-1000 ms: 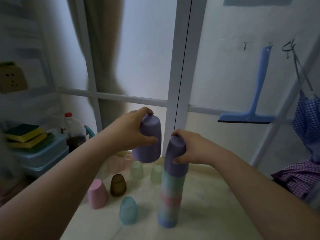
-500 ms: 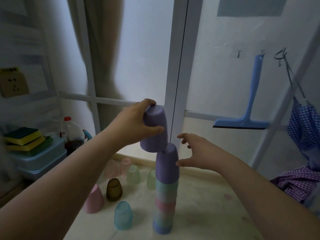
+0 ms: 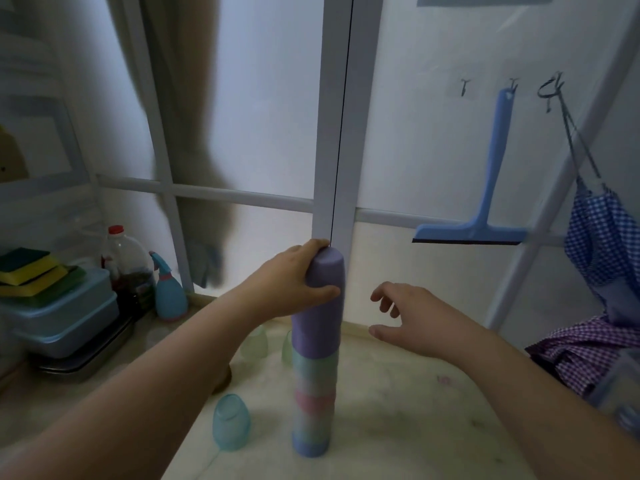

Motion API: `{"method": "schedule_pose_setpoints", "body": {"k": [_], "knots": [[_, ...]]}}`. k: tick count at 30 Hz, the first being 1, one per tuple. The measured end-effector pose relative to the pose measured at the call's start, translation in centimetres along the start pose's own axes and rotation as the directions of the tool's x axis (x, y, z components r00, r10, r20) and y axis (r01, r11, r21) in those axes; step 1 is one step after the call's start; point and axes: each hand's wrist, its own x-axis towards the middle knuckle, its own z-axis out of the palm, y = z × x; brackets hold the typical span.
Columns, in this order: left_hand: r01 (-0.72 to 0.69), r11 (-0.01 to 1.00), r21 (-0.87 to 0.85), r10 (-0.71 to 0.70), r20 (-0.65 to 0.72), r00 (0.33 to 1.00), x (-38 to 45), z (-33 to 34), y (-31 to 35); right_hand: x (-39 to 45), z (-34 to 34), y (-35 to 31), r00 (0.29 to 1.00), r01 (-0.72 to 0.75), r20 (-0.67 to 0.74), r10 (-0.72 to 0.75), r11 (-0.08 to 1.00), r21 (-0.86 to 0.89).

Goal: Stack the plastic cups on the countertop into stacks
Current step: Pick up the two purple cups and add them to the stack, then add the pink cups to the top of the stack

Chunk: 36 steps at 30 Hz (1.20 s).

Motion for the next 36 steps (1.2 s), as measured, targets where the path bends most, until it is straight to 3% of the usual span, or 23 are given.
{"method": "schedule_pose_setpoints", "body": {"k": [4,7,11,15,20,25,36], "knots": [[-0.011,0.999,0.03,0.012,-0.04,0.999,-0.5,-0.8,0.0,-0.2,0.7,0.7,1.0,-0.012,0.026,0.012,1.0,0.017],[-0.003,1.0,0.027,0.007,-0.143,0.99,-1.8,-2.2,-0.4,-0.9,1.5,0.5,0.999,0.0,0.049,0.0,1.0,0.005],[0.126,0.989,0.079,-0.101,-0.261,0.96,-5.6,-2.7,-2.7,-2.5,3.8,-0.8,0.987,0.12,0.103,-0.12,0.993,0.009],[0.317,0.939,0.135,-0.287,-0.203,0.936,-10.4,-0.9,-6.4,-2.4,8.3,-3.5,0.941,0.241,0.226,-0.253,0.967,0.079],[0.49,0.852,0.185,-0.477,-0.114,0.872,-14.5,0.9,-11.9,0.2,14.6,-7.4,0.909,0.251,0.294,-0.295,0.952,0.178],[0.489,0.845,0.215,-0.481,-0.092,0.872,-16.0,1.8,-17.5,3.7,20.3,-10.6,0.916,0.233,0.292,-0.276,0.957,0.174],[0.401,0.892,0.208,-0.426,0.093,0.9,-14.5,2.2,-30.8,10.2,30.4,-14.5,0.913,0.017,0.406,-0.02,1.0,0.011]]}}
